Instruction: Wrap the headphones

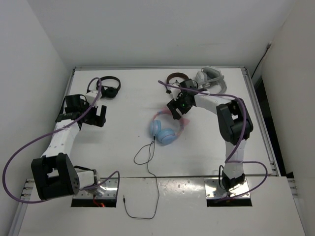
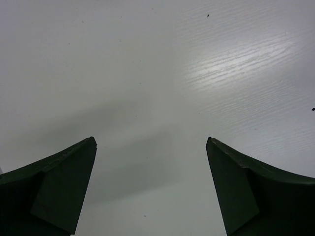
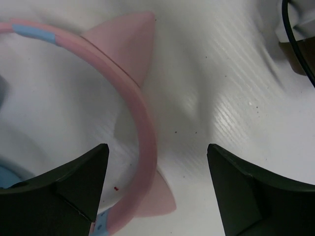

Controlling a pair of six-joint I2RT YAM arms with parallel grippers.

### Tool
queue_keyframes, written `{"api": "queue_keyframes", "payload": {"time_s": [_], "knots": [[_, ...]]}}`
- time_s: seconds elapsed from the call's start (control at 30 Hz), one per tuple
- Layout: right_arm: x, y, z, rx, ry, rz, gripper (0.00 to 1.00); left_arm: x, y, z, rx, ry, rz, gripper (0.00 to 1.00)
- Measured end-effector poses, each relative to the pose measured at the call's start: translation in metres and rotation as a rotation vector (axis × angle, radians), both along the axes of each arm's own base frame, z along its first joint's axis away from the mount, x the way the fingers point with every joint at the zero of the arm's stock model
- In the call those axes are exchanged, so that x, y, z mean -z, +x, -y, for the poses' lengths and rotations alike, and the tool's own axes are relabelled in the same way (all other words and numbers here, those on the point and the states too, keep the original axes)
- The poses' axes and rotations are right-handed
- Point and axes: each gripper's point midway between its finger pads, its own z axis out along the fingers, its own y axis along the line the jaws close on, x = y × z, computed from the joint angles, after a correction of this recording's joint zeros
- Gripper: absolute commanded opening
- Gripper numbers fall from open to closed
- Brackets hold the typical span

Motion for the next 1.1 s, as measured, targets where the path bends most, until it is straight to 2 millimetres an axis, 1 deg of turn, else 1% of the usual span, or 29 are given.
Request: {"api": "queue_keyframes", "payload": {"time_s": [0.1,0.23,0.33,0.47,0.5,0.6,0.7,0.87,0.93,1.03,1.1], "knots": [[0.007,0.005,-0.001,-0.008,-0.014,-0.001,0.81,0.001,-0.001,0.000,0.001,0.003,-0.004,1.00],[0.011,0.012,-0.005,-0.032,-0.025,0.005,0.78,0.000,-0.001,-0.001,0.001,0.008,-0.002,1.00],[0.018,0.014,-0.008,-0.066,-0.045,-0.004,0.72,0.000,-0.001,-0.002,-0.005,0.014,-0.004,1.00],[0.018,0.016,-0.016,-0.128,-0.067,-0.008,0.62,0.001,-0.001,-0.005,-0.015,0.024,-0.005,1.00],[0.018,0.015,-0.018,-0.144,-0.073,-0.012,0.58,0.001,-0.001,-0.005,-0.016,0.025,-0.005,1.00],[0.018,0.014,-0.018,-0.179,-0.088,-0.030,0.51,0.001,-0.001,-0.006,-0.019,0.028,-0.005,1.00],[0.019,0.012,-0.019,-0.217,-0.105,-0.050,0.48,0.001,-0.001,-0.006,-0.020,0.029,-0.005,1.00],[0.019,0.006,-0.017,-0.253,-0.118,-0.071,0.47,0.003,0.000,-0.007,-0.021,0.028,-0.011,1.00],[0.019,0.005,-0.016,-0.259,-0.120,-0.075,0.40,0.005,0.000,-0.007,-0.021,0.028,-0.016,1.00],[0.020,0.004,-0.015,-0.264,-0.121,-0.080,0.38,0.007,0.000,-0.007,-0.020,0.026,-0.023,1.00],[0.020,0.003,-0.014,-0.266,-0.122,-0.080,0.32,0.009,0.000,-0.007,-0.020,0.025,-0.029,1.00]]}}
